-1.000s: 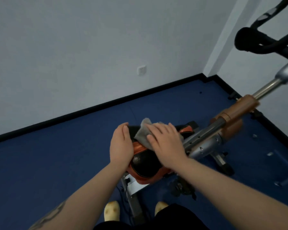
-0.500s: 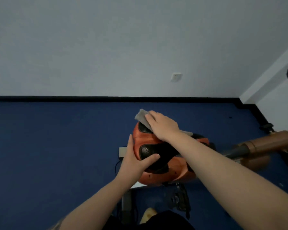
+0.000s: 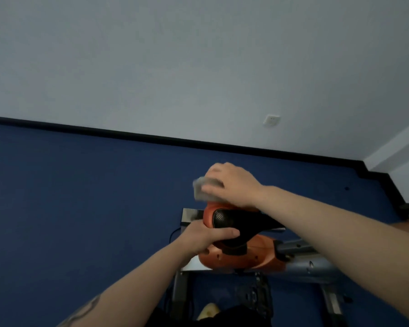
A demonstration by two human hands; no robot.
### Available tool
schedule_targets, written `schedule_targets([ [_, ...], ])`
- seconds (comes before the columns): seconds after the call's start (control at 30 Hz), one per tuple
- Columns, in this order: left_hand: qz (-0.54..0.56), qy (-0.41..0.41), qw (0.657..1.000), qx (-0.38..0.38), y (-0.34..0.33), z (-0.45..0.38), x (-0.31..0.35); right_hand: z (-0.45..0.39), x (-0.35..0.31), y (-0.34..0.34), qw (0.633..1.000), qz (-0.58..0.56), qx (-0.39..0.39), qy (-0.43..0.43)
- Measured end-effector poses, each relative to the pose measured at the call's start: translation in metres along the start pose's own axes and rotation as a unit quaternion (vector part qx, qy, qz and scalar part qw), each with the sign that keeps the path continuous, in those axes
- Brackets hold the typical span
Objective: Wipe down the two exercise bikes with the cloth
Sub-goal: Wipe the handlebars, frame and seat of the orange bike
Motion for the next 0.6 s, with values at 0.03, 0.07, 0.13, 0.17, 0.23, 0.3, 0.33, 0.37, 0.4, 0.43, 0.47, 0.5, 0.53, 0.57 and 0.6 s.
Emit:
schedule_targets([
  [0.03,-0.002,-0.002,1.000,0.000,0.001,0.000,0.000,0.010,-0.011,-0.002,0.996,0.030,0.000,0.083],
  [0.07,-0.004,-0.006,1.000,-0.002,0.002,0.000,0.002,0.014,-0.014,-0.002,0.990,0.034,-0.014,0.133],
  [0.13,-0.010,-0.012,1.000,-0.009,0.003,0.000,0.006,0.004,-0.008,0.002,0.993,-0.015,-0.055,0.105],
  [0.17,-0.005,-0.018,1.000,-0.017,0.002,0.000,0.008,-0.004,-0.001,0.006,0.996,-0.060,-0.060,0.036],
  [0.23,0.014,-0.034,0.999,-0.034,-0.001,0.002,0.011,-0.018,0.010,0.008,0.987,-0.101,-0.050,-0.115],
  [0.3,0.020,-0.030,0.999,-0.027,-0.001,0.003,0.008,-0.020,-0.001,0.003,0.992,-0.010,-0.054,-0.117],
  [0.33,0.016,-0.027,0.999,-0.019,-0.001,0.004,0.007,-0.016,-0.015,-0.002,0.996,0.055,-0.052,-0.046],
  [0.37,0.018,-0.031,0.999,-0.013,-0.001,0.004,0.006,-0.007,-0.033,-0.008,0.993,0.098,-0.056,0.036],
  [0.4,0.025,-0.040,0.999,-0.013,-0.002,0.003,0.007,0.001,-0.044,-0.013,0.985,0.119,-0.077,0.101],
  [0.43,0.032,-0.047,0.998,-0.015,-0.002,0.002,0.008,0.005,-0.046,-0.013,0.976,0.126,-0.111,0.135],
  [0.47,0.038,-0.047,0.998,-0.018,-0.003,0.003,0.009,0.003,-0.043,-0.010,0.972,0.125,-0.141,0.142],
  [0.5,0.039,-0.043,0.998,-0.020,-0.002,0.002,0.010,-0.003,-0.039,-0.004,0.972,0.121,-0.151,0.130],
  [0.53,0.037,-0.038,0.998,-0.023,-0.002,0.002,0.010,-0.009,-0.034,0.001,0.977,0.119,-0.142,0.103],
  [0.57,0.035,-0.033,0.999,-0.023,-0.001,0.002,0.010,-0.016,-0.030,0.005,0.985,0.116,-0.109,0.069],
  [0.6,0.034,-0.024,0.999,-0.019,-0.001,0.003,0.010,-0.018,-0.028,0.008,0.990,0.116,-0.080,0.032],
])
Point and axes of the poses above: each hand's wrist, its own z-axis away from the middle knuckle, its own y-axis out of the back of the hand, x = y × z, the point moved 6 cm from there along -z, towards the middle knuckle, and after that the axes turned 6 degrees about -z, right-handed, at the moved point
